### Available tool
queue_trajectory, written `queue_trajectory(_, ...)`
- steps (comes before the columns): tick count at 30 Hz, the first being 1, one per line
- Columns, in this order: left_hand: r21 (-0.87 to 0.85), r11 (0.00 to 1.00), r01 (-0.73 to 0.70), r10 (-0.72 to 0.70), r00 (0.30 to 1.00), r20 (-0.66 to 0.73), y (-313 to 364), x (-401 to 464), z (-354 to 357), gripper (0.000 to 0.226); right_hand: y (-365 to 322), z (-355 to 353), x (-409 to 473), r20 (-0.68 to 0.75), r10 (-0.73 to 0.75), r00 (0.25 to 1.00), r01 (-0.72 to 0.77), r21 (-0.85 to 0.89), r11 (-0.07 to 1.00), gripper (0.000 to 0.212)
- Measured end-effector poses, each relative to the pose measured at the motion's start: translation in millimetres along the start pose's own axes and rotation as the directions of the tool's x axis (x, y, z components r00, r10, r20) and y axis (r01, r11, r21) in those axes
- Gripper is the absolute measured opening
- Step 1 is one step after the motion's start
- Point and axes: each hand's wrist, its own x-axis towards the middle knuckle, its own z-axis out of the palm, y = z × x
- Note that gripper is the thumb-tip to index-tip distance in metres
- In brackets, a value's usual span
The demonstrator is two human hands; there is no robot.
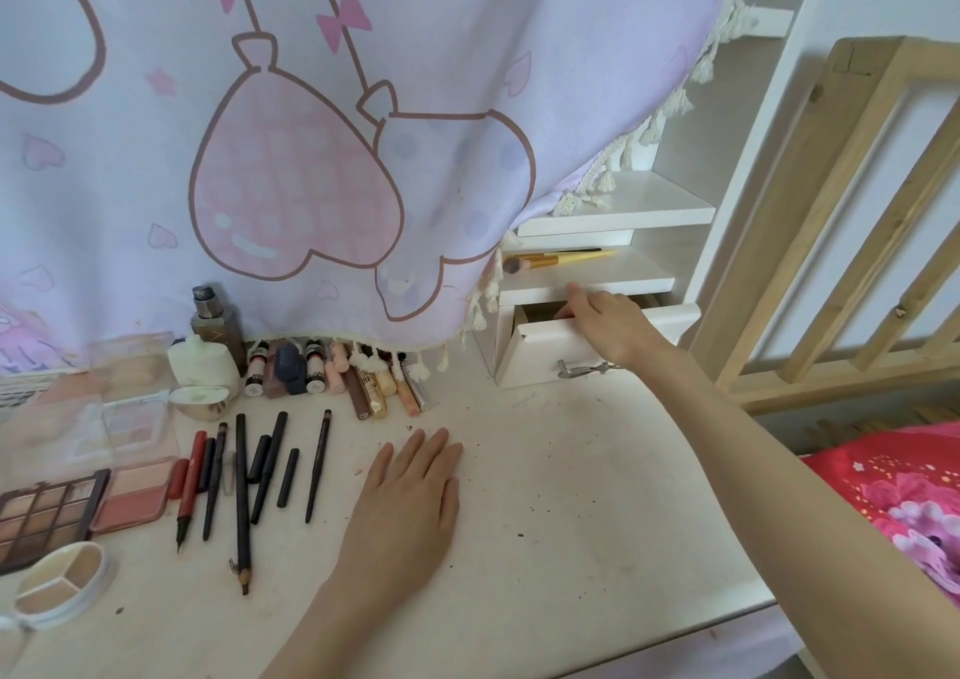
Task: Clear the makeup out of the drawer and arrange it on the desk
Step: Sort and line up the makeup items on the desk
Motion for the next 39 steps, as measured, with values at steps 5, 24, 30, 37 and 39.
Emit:
queue_trajectory(5, -0.013, 1.000, -0.021, 0.021, 1.000, 0.003, 0, -1, -1, 0.043, 9, 4, -8, 0.089, -0.150, 0.985, 0.170, -0.309, 0.936, 0.036)
queue_trajectory(24, -0.257, 0.966, -0.030, -0.002, 0.992, -0.123, 5, 8, -2, 0.044, 31, -4, -51, 0.015, -0.451, 0.892, 0.426, -0.353, 0.833, 0.029)
queue_trajectory(30, -0.549, 0.827, -0.124, -0.019, 0.968, -0.248, 46, 45, -37, 0.043, 36, -5, -62, -0.008, -0.416, 0.909, 0.401, -0.254, 0.880, 0.029)
queue_trajectory(37, -0.575, 0.797, -0.186, 0.016, 0.958, -0.288, 67, 71, -38, 0.019, 26, -23, -69, 0.047, -0.217, 0.975, 0.210, 0.122, 0.970, 0.018)
queue_trajectory(39, -0.573, 0.794, -0.205, 0.018, 0.949, -0.315, 66, 72, -37, 0.019, 24, -33, -59, 0.098, -0.105, 0.990, 0.077, 0.255, 0.964, 0.020)
